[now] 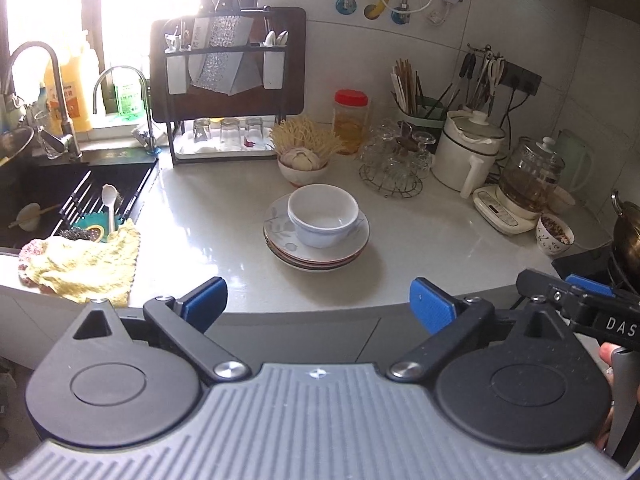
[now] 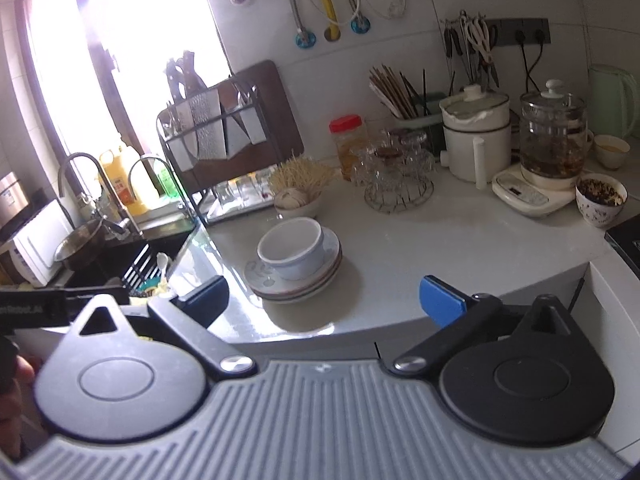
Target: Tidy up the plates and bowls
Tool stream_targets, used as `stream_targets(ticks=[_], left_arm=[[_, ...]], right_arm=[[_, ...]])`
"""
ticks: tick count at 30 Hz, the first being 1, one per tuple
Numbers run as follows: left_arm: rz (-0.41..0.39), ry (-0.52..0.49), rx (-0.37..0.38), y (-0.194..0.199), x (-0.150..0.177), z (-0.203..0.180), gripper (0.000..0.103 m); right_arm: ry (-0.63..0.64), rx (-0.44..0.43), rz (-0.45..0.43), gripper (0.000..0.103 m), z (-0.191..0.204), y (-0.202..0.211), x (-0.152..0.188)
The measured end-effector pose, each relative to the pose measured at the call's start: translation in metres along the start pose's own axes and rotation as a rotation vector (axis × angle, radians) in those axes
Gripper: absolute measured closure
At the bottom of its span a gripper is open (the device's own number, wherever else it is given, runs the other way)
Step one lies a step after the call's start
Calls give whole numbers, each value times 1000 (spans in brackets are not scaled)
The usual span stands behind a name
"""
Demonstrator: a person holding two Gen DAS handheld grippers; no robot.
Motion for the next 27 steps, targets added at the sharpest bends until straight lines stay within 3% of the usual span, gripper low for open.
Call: stream_targets(ticks=[27], left_arm=[[11,7,-57,8,16,2,2]], right_arm=[[58,-4,-15,0,10,12,8]])
Point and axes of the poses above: each gripper's, at about its wrist camera, not at the fingertips, and y roughly against the way its jaws point, z to its left, x to its underside, the point moved 2 cm from there along -y, roughly the way its jaws point, and after that the axes turned 9 degrees about z, right-handed, at the moved point
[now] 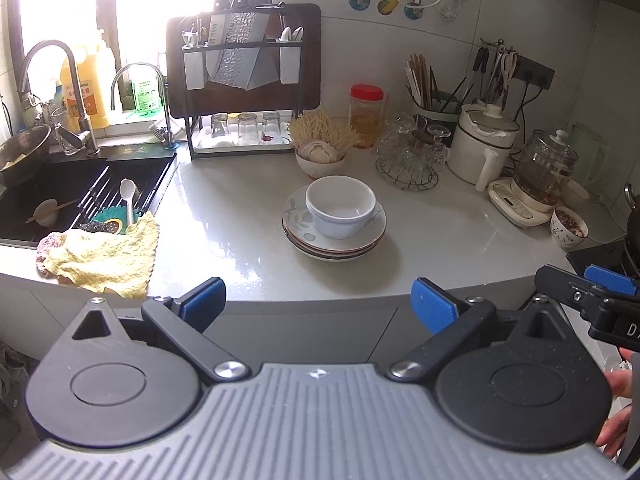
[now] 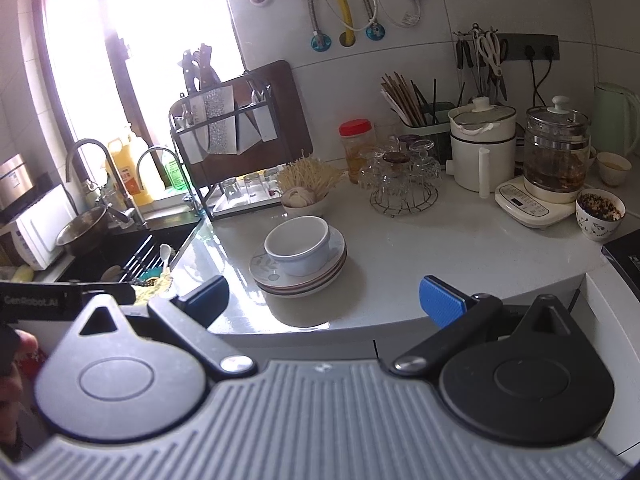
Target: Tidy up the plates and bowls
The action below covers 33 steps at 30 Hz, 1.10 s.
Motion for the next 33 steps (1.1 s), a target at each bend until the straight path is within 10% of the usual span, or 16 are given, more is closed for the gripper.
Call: stream_targets(ticks=[33], left_arm=[[29,32,-8,1,9,-12,2]], right_arm=[[50,-1,74,0,2,-6,-1]])
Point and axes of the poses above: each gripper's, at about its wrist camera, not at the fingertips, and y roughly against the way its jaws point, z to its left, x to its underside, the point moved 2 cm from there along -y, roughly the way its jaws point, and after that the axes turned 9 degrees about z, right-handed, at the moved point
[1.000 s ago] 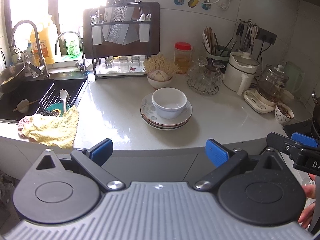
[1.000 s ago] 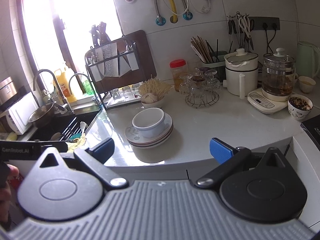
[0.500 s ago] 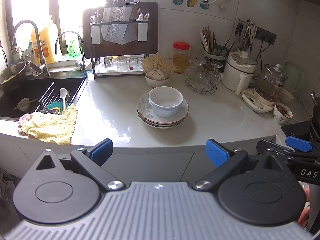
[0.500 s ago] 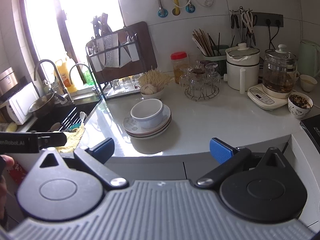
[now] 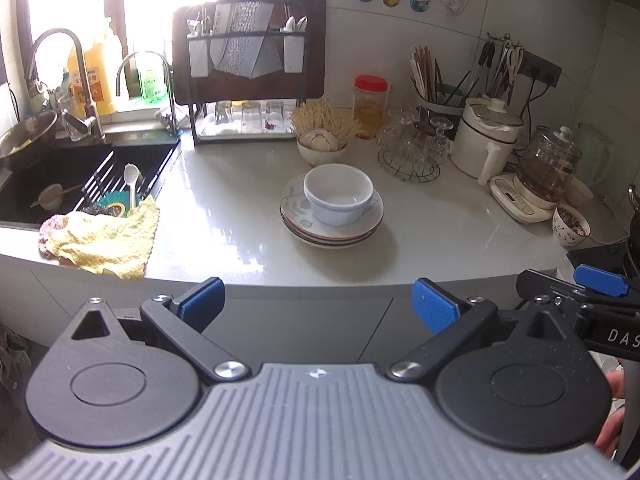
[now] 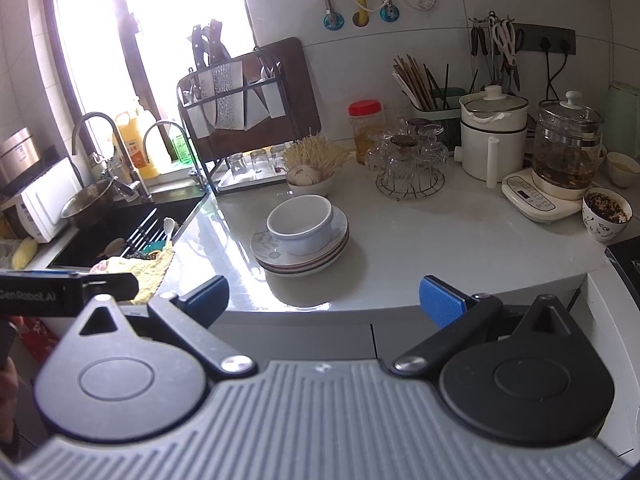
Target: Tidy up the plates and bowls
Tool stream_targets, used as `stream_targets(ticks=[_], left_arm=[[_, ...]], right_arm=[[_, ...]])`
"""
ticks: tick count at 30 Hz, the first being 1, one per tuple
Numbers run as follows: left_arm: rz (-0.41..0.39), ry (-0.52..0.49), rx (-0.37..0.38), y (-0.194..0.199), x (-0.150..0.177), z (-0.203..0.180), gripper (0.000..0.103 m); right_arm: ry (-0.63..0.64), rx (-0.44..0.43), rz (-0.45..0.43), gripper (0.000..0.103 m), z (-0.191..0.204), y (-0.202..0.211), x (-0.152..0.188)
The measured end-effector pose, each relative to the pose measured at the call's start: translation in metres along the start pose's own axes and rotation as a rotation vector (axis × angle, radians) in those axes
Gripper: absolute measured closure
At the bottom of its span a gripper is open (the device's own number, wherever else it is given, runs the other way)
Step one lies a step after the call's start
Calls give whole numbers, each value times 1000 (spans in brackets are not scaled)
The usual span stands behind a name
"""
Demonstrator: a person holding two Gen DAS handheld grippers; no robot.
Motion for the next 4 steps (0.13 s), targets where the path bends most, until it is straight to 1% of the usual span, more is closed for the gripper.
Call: stream_targets(ticks=[4], left_arm=[[-5,-7,16,-3,1,3,2]], right_arm=[[11,6,-1,0,4,-4,1]])
Point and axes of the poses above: each gripper's, at about its wrist camera, not at the fingertips, and y roughly against the way its jaws point, z to its left, x to its underside, the point moved 2 cm from there along -y, roughly the way its jaws point, and after that the axes turned 9 degrees about z, right-handed, at the moved point
